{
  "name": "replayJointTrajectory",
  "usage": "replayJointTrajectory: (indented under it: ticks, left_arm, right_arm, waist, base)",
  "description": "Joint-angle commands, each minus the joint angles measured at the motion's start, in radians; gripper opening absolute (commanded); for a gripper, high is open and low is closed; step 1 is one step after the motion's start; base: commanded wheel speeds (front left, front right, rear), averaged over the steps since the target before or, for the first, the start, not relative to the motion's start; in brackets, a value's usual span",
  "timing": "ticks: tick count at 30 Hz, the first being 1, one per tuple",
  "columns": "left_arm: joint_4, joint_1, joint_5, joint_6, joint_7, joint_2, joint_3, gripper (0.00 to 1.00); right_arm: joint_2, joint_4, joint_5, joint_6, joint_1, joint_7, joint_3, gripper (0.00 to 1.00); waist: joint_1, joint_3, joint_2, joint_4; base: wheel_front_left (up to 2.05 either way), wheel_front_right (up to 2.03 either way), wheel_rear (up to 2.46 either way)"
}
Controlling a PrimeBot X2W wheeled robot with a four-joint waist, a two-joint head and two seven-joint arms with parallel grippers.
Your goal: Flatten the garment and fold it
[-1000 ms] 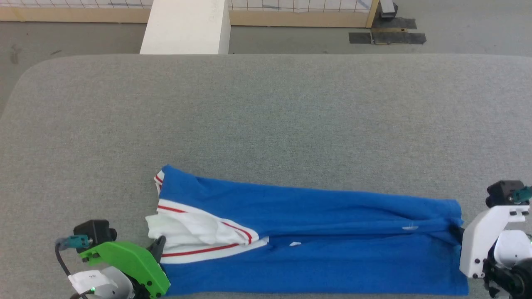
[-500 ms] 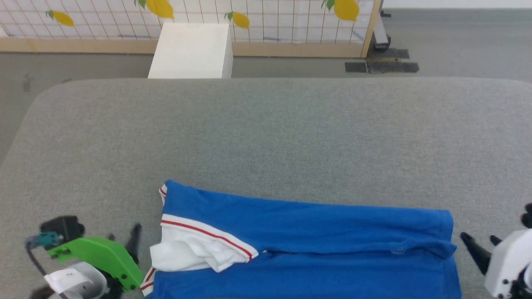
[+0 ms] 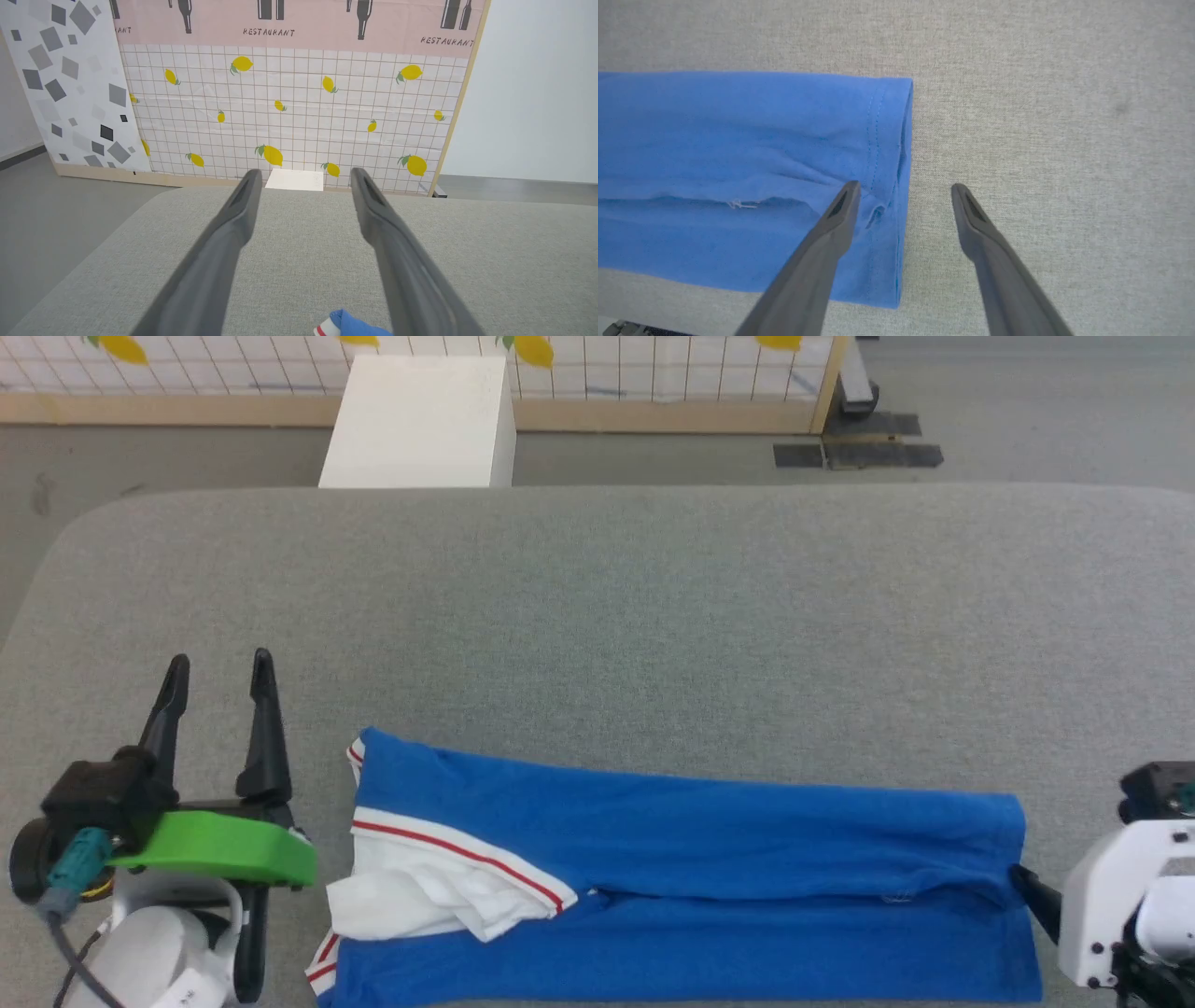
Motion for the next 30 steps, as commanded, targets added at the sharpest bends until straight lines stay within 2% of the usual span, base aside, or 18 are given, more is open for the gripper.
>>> replayJointTrajectory:
  ticks: [1,11,12,13,14,20,26,30]
  left_arm:
    - [0.009,-0.02,0.027,-0.012,-0.009,-0.015,0.001,1.0]
    - [0.011,-0.035,0.144,-0.095,-0.013,-0.115,0.069,1.0]
    - [0.016,-0.032,0.146,-0.102,-0.013,-0.122,0.078,1.0]
    - [0.02,-0.03,0.153,-0.111,-0.014,-0.13,0.089,1.0]
    - [0.022,-0.028,0.158,-0.117,-0.014,-0.135,0.097,1.0]
    - [0.041,-0.017,0.18,-0.152,-0.014,-0.168,0.148,1.0]
    - [0.05,-0.02,0.205,-0.182,-0.014,-0.182,0.172,1.0]
    - [0.06,-0.026,0.216,-0.197,-0.014,-0.188,0.178,1.0]
  right_arm:
    - [-0.005,0.023,-0.011,-0.002,-0.027,0.004,0.019,1.0]
    - [-0.036,0.192,-0.004,-0.002,-0.089,-0.011,0.126,1.0]
    - [-0.036,0.206,0.006,-0.002,-0.093,-0.004,0.132,0.84]
    - [-0.039,0.217,0.019,-0.002,-0.099,0.0,0.14,0.3]
    - [-0.041,0.225,0.028,-0.002,-0.103,0.001,0.146,0.0]
    - [-0.097,0.243,0.079,-0.002,-0.13,0.002,0.13,0.0]
    - [-0.196,0.274,0.051,-0.002,-0.168,-0.007,0.025,0.0]
    - [-0.233,0.323,0.006,-0.002,-0.194,-0.027,-0.053,0.0]
  waist:
    - [0.0001,0.028,0.0,0.01]
    - [0.0001,0.09,0.0,0.023]
    - [0.0001,0.091,0.0,0.022]
    - [0.0001,0.091,0.0,0.021]
    - [0.0001,0.091,0.0,0.021]
    - [0.0001,0.089,0.0,0.015]
    - [0.0001,0.098,0.0,0.013]
    - [0.0001,0.106,0.0,0.015]
  base:
    - [0.0,0.0,0.0]
    - [0.0,0.0,0.0]
    - [0.0,0.0,0.0]
    - [0.0,0.0,0.0]
    - [0.0,0.0,0.0]
    - [0.0,0.0,0.0]
    - [0.0,0.0,0.0]
    - [0.0,0.0,0.0]
